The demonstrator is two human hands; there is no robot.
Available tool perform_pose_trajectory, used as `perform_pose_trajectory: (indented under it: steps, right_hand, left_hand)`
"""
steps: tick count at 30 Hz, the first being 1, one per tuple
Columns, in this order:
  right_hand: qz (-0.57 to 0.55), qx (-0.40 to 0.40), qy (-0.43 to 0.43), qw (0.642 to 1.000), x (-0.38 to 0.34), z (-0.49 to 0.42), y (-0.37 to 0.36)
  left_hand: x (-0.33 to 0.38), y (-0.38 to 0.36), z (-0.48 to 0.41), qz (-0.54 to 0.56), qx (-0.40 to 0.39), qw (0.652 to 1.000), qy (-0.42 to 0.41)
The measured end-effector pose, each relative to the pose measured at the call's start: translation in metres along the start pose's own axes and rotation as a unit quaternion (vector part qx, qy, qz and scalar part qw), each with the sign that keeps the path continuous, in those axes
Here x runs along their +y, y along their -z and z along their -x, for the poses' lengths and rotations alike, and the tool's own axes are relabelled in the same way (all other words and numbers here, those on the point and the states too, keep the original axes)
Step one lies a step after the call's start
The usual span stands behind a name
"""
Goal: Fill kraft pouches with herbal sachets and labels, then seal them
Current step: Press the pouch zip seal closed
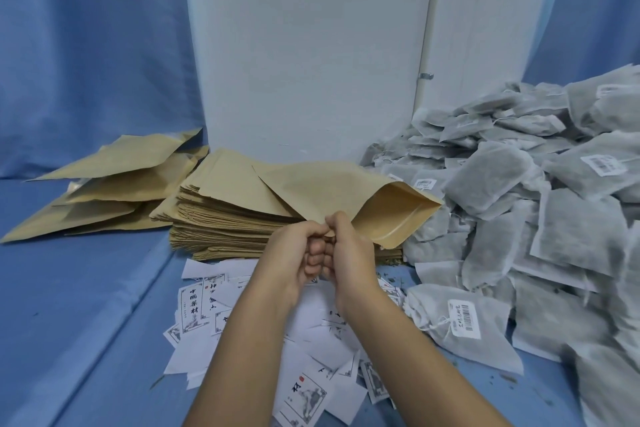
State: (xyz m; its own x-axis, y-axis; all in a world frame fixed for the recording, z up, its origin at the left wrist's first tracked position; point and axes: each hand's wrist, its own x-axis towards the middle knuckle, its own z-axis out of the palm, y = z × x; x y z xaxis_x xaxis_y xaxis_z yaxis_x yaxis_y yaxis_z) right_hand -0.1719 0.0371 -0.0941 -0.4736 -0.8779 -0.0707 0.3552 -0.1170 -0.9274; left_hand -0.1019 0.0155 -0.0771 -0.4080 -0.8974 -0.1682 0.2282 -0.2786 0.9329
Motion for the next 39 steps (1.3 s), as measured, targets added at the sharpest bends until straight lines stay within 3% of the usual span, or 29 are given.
perform_pose_trajectory:
  steps: [5,10,17,20,22,39]
  right_hand:
    - [0.051,0.03,0.046,0.997,0.0,-0.005,0.004]
    - [-0.052,0.001,-0.034,0.998,-0.006,-0.005,0.007]
    - [0.024,-0.019,0.009,0.999,-0.008,-0.009,0.013]
    - [-0.044,-0.039,-0.04,0.997,-0.007,-0.008,0.016]
    - [-0.095,-0.03,-0.032,0.994,-0.005,-0.01,0.016]
    - [-0.092,0.04,-0.015,0.995,-0.007,-0.012,0.019]
  left_hand:
    - [0.0,-0.001,-0.001,-0.009,-0.031,0.999,0.003]
    - [0.001,0.001,-0.004,0.008,-0.04,0.999,-0.01]
    - [-0.007,-0.001,-0.003,-0.018,-0.021,0.999,-0.027]
    - [-0.004,0.0,-0.005,0.01,-0.023,0.999,-0.024]
    - [-0.005,0.0,-0.006,0.016,-0.014,1.0,-0.021]
    - [-0.006,0.002,-0.007,0.019,0.01,0.999,-0.039]
